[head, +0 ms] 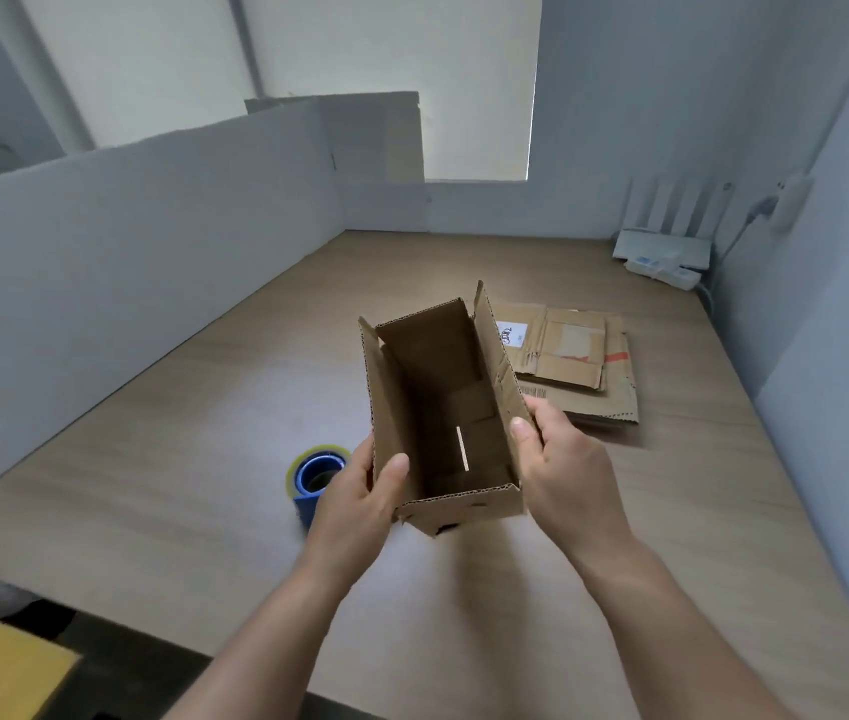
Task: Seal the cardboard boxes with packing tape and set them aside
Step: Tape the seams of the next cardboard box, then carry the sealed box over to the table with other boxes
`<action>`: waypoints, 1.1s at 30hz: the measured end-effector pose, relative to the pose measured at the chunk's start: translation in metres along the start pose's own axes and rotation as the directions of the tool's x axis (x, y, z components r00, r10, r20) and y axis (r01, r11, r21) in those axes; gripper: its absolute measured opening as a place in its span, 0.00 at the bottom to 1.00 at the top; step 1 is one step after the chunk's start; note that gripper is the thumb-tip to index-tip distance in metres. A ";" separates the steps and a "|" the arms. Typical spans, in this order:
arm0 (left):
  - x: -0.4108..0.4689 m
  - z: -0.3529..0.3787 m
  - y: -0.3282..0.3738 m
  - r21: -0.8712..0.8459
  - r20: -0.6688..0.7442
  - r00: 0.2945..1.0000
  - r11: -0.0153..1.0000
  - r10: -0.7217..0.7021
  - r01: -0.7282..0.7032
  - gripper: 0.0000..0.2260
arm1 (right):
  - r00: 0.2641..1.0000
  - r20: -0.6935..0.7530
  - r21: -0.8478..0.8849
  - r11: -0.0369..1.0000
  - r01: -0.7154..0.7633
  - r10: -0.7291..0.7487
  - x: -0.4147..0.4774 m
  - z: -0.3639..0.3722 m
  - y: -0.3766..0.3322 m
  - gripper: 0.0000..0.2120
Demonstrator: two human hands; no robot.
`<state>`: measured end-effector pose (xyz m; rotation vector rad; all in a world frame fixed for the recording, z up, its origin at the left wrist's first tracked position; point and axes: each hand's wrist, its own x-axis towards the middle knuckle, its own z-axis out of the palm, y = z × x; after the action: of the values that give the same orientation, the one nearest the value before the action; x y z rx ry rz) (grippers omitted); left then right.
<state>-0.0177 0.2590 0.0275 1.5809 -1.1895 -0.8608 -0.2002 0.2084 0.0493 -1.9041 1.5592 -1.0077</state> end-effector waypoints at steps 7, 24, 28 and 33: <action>-0.068 -0.085 0.001 0.060 -0.170 0.985 0.998 0.041 -0.032 0.11 | 0.985 0.091 -0.016 0.989 0.148 -0.146 -0.053 0.040 -0.076 0.16; -0.355 -0.321 -0.102 0.005 -0.765 0.600 0.929 -0.235 0.370 0.14 | 0.625 0.601 0.308 0.866 0.394 -0.498 -0.284 0.230 -0.276 0.15; -0.393 -0.348 -0.119 -0.093 -0.831 0.454 0.886 -0.320 0.454 0.21 | 0.504 0.668 0.356 0.829 0.430 -0.548 -0.318 0.273 -0.306 0.17; -0.421 -0.380 -0.150 -0.221 -0.857 0.271 0.788 -0.438 0.574 0.23 | 0.317 0.778 0.362 0.800 0.477 -0.542 -0.356 0.333 -0.332 0.16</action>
<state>0.2558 0.7778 -0.0010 2.1552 0.0945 -0.1628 0.2363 0.6033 0.0086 -2.3381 0.2901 -0.1266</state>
